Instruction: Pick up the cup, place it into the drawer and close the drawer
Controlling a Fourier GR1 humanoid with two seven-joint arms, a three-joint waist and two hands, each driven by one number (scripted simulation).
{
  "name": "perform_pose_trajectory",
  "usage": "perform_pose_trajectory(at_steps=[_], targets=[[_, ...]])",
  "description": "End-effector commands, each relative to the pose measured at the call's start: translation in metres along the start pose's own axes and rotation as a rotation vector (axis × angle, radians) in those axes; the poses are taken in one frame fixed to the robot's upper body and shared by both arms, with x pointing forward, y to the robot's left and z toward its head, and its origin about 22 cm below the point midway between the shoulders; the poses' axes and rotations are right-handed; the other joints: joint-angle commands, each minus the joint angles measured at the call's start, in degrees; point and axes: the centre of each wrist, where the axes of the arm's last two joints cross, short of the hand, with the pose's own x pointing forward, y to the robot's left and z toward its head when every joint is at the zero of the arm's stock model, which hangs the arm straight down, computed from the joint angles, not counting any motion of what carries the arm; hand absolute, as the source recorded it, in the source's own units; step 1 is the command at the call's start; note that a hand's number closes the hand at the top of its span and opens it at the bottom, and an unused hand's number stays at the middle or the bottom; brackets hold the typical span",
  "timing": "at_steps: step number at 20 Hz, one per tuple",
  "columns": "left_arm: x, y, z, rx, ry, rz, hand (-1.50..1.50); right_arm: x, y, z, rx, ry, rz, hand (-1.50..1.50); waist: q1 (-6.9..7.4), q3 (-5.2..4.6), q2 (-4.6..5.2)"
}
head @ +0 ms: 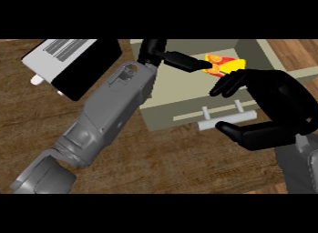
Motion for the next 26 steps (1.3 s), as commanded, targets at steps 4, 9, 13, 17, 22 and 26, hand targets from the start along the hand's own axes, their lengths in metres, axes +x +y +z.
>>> perform_pose_trajectory(at_steps=[4, 9, 13, 17, 22, 26], targets=[[0.006, 0.001, -0.003, 0.105, -0.09, 0.115, -1.5, -0.007, 0.009, 0.012, 0.342, 0.253, 0.119, 1.5, 2.58, -0.07, -1.04], [-0.001, 0.002, 0.0, 0.136, -0.105, 0.107, -1.5, -0.015, -0.006, 0.035, 0.325, 0.426, 0.296, -1.5, 6.36, 0.06, -1.74], [-0.016, 0.011, 0.007, 0.168, -0.073, 0.136, -1.5, -0.016, 0.021, 0.038, 0.293, 0.454, 0.501, -1.5, 7.96, 0.04, -2.06], [-0.019, 0.014, 0.01, 0.148, -0.093, 0.198, -1.5, -0.072, 0.024, 0.044, 0.252, 0.559, 0.545, -1.5, 11.62, 0.05, -2.19], [-0.027, 0.023, 0.02, 0.139, -0.115, 0.211, -1.5, -0.13, 0.023, 0.043, 0.328, 0.683, 0.582, -1.5, 14.15, 0.06, -2.36], [-0.025, 0.028, 0.021, 0.176, -0.13, 0.22, -1.5, -0.171, 0.035, 0.031, 0.353, 0.724, 0.607, 1.5, 14.79, 0.11, -2.17]])
